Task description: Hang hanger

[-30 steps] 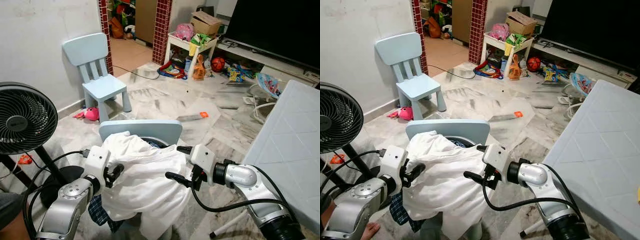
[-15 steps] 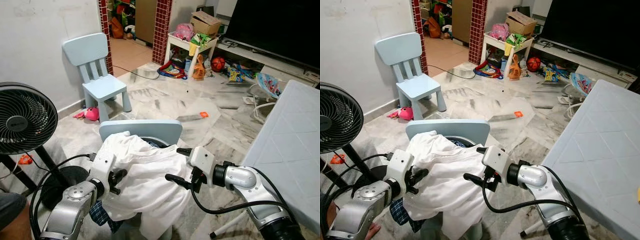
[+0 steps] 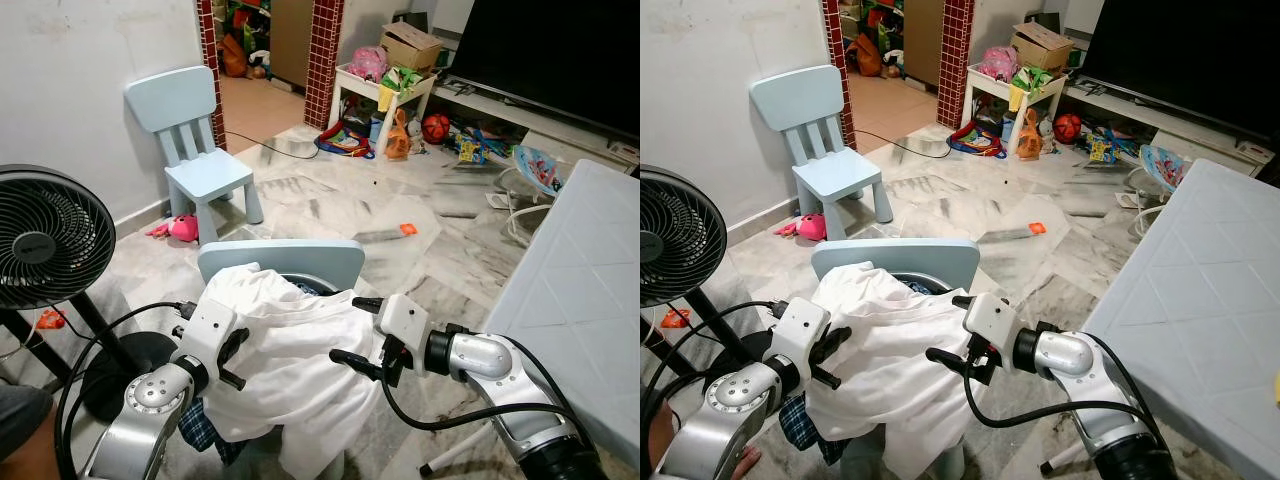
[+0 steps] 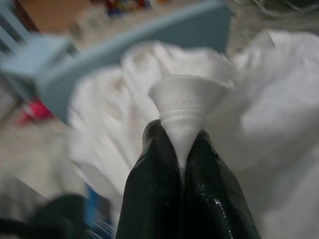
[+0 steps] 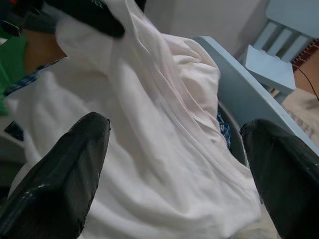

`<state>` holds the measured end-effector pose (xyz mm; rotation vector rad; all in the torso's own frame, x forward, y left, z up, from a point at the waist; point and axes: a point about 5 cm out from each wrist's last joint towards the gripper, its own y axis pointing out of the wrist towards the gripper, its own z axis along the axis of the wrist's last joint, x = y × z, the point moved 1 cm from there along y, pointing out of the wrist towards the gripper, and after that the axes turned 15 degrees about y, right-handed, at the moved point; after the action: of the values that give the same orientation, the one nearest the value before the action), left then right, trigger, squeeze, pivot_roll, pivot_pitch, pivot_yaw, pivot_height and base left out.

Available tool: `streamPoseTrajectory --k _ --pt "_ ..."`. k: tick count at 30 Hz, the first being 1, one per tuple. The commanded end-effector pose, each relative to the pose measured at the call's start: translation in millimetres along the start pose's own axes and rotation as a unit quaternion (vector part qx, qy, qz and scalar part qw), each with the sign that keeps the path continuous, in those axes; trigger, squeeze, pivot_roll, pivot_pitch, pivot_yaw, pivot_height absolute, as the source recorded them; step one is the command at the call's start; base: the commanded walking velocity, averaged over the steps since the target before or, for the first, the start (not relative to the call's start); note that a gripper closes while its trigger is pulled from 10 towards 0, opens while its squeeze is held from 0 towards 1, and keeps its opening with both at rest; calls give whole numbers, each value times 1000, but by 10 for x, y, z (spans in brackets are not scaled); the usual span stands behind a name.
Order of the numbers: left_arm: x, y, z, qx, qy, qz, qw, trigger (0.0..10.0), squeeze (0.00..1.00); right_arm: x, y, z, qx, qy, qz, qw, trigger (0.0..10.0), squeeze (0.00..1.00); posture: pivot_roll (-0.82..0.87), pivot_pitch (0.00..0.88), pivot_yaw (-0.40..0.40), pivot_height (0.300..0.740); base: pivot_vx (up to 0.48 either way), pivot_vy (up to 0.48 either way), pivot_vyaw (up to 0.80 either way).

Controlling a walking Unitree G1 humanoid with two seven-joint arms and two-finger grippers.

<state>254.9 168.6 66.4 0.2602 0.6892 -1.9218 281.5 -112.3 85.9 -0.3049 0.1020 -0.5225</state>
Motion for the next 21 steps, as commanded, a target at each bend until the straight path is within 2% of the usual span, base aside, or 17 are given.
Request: streamPoseTrajectory --k 1,3,6,7,12,13,15,16,17,20,21 --pt "-22 -45 108 36 26 32 998 0 0 104 -31 33 6 18 -26 999 10000 0 25 0 -86 740 0 0 0" --pt "6 -86 126 47 44 41 997 0 0 128 -29 47 10 19 -35 999 10000 0 25 0 -86 740 0 0 0" --pt "78 -143 178 73 123 44 989 0 0 153 -16 52 12 31 -41 999 10000 0 29 0 -91 740 0 0 0" --pt "92 -153 181 77 119 48 989 0 0 157 -10 57 13 32 -42 999 10000 0 29 0 -93 740 0 0 0" --pt "134 -187 219 100 64 43 992 0 0 156 21 92 26 55 -47 997 10000 0 33 0 -97 740 0 0 0" --pt "135 -188 247 109 18 37 993 0 0 176 33 114 37 84 -54 994 10000 0 33 0 -97 740 0 0 0" --pt "139 -191 275 115 -20 23 993 0 0 209 43 143 55 128 -67 988 10000 0 32 0 -98 740 0 0 0" --pt "116 -193 308 120 -32 23 992 1098 0 255 44 170 75 174 -86 978 10000 0 33 0 -100 740 0 0 0" --pt "86 -188 330 123 -37 30 991 1529 0 278 43 183 85 193 -96 973 10000 0 33 0 -100 740 0 0 0" --pt "-9 -167 419 139 -56 54 987 1412 0 346 36 224 118 239 -133 955 10000 0 35 0 -98 740 0 0 0" --pt "-49 -157 446 142 -60 69 986 1765 0 397 20 253 140 243 -164 946 10000 0 37 0 -91 740 0 0 0"
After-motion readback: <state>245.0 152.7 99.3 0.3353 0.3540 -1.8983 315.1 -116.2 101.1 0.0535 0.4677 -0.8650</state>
